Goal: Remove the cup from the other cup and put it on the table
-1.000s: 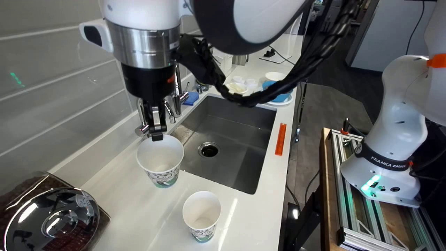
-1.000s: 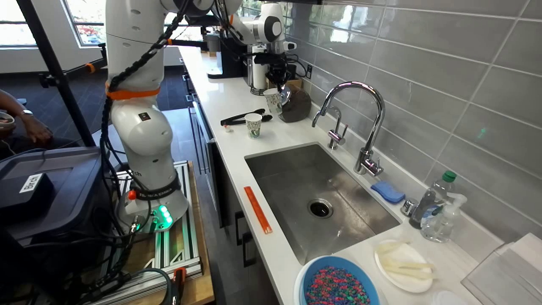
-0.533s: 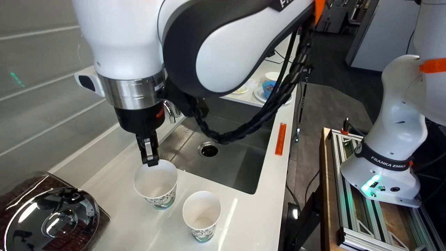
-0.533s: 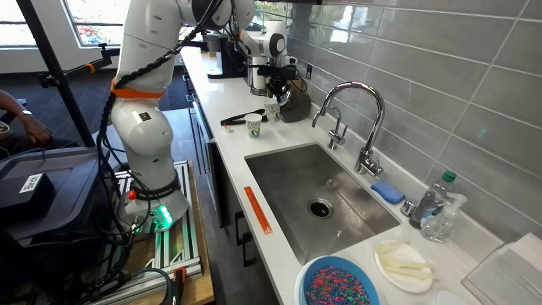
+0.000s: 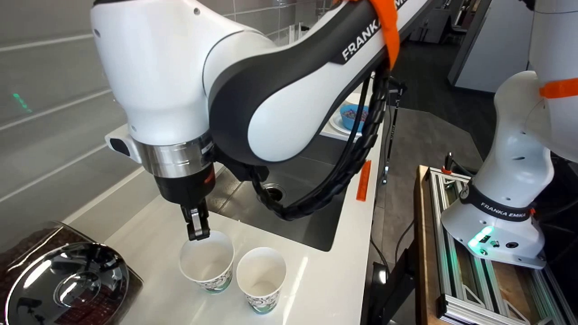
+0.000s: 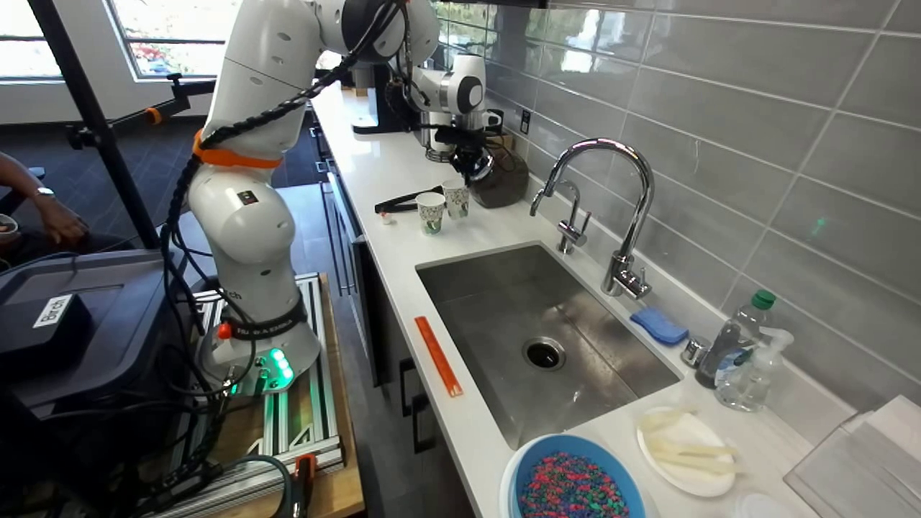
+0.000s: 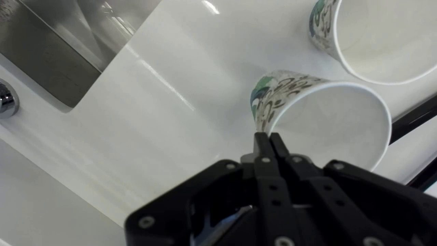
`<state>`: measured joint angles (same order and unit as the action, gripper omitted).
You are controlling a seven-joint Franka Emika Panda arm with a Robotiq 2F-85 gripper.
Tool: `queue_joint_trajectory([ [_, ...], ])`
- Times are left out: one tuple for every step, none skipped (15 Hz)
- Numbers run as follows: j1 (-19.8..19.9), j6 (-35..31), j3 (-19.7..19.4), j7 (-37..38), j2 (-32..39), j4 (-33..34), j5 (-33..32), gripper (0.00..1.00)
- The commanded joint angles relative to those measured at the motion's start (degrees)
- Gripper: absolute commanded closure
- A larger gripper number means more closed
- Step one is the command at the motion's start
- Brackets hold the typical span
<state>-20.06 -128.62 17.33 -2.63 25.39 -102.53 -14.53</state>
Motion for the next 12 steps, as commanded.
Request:
queue_joint_trajectory([
  [-0.7, -0.6, -0.9, -0.6, 1.4, 0.3, 1.6, 0.99],
  [-0.5, -1.1, -0.9, -0.5, 1.4, 0.1, 2.0, 0.99],
  [-0.7, -1.4, -1.2, 0.2, 1.3, -0.2, 1.7, 0.99],
  [-0.6, -1.7, -1.3, 0.1, 1.3, -0.4, 1.8, 0.99],
  [-0.6, -2.1, -1.3, 0.0, 1.3, -0.5, 1.9, 0.99],
  [-0.5, -2.2, -1.3, 0.0, 1.4, -0.4, 2.2, 0.93],
  [-0.5, -2.1, -1.4, 0.1, 1.4, -0.4, 2.5, 0.71],
  [-0.4, -2.3, -1.4, 0.0, 1.2, -0.5, 2.8, 0.68],
  [-0.4, -2.4, -1.4, 0.0, 1.0, -0.5, 3.0, 0.67],
  [-0.4, -2.5, -1.5, 0.2, 0.3, -0.8, 3.0, 0.61],
  [-0.4, -2.6, -1.6, 0.5, -0.2, -0.9, 3.0, 0.54],
  [-0.4, -3.1, -1.7, 0.7, -0.9, -1.2, 3.0, 0.46],
])
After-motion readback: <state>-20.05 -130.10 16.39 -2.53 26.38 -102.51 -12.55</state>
